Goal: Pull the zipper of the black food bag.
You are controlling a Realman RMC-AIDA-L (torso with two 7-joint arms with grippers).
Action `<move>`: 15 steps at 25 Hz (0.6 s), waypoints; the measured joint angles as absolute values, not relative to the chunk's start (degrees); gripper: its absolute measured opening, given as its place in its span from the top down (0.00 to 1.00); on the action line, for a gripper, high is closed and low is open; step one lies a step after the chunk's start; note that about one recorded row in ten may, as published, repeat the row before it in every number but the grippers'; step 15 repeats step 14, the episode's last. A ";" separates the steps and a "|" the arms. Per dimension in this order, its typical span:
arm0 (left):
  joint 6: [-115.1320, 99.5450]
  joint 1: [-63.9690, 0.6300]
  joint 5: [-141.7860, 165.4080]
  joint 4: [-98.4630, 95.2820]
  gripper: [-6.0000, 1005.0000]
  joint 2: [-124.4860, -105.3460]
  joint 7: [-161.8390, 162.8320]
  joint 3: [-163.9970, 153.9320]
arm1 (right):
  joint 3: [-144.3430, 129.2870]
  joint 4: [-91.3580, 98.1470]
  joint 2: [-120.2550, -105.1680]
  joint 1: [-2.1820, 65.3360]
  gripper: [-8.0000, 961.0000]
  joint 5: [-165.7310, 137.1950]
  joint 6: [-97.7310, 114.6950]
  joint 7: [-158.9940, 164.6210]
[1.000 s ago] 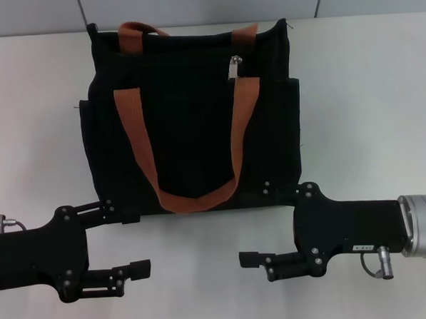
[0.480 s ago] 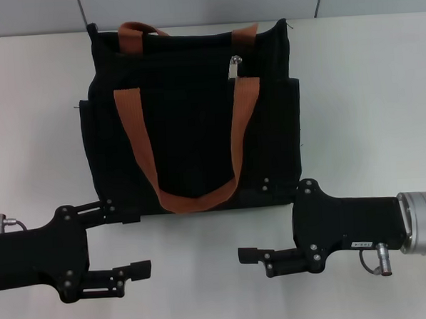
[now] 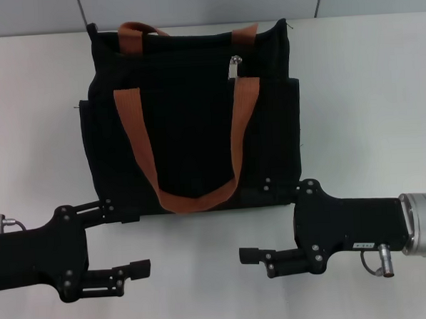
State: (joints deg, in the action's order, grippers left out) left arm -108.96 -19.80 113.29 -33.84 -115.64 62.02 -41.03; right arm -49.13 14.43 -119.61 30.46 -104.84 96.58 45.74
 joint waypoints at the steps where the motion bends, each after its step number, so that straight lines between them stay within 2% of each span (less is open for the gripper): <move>1: -108.80 -19.78 113.29 -33.84 0.19 -115.64 61.84 -40.88 | -49.13 14.35 -119.61 30.43 0.15 -104.84 96.61 45.74; 15: -108.68 -20.17 113.29 -33.84 0.19 -115.83 61.70 -41.11 | -49.13 14.14 -119.61 30.46 0.15 -104.84 96.19 45.61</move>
